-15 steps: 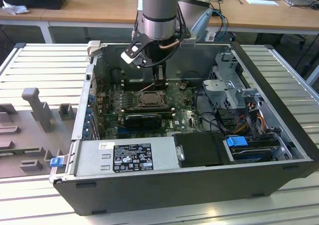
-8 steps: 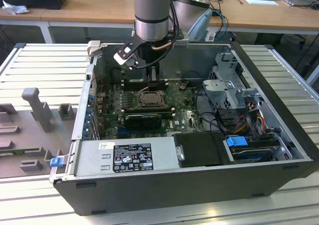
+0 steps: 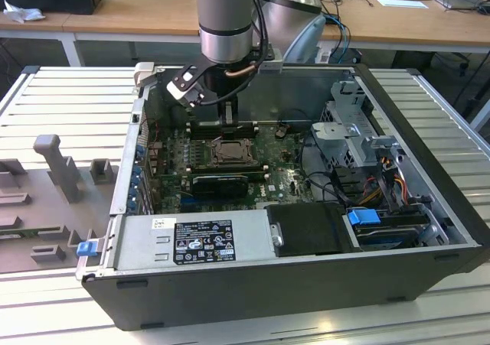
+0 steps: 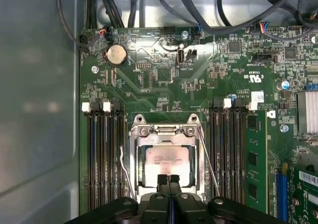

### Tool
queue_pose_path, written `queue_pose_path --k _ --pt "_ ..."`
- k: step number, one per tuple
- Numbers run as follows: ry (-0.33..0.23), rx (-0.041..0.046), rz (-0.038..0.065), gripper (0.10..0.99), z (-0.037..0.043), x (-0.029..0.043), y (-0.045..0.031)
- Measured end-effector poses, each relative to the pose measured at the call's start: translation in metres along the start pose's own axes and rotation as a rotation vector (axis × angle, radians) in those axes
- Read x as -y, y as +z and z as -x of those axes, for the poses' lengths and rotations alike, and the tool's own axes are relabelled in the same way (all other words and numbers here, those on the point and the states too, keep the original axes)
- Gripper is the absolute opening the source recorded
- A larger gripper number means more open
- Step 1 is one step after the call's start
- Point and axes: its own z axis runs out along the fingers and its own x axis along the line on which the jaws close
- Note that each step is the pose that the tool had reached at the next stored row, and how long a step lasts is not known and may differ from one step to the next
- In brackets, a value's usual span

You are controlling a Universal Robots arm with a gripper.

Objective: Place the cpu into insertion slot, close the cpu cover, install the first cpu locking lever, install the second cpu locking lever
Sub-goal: 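Close the cpu cover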

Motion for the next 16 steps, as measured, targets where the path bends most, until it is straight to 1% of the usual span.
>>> queue_pose_path --k 16 --pt "0.000 -0.0001 0.000 0.106 0.0002 0.0125 -0.0007"
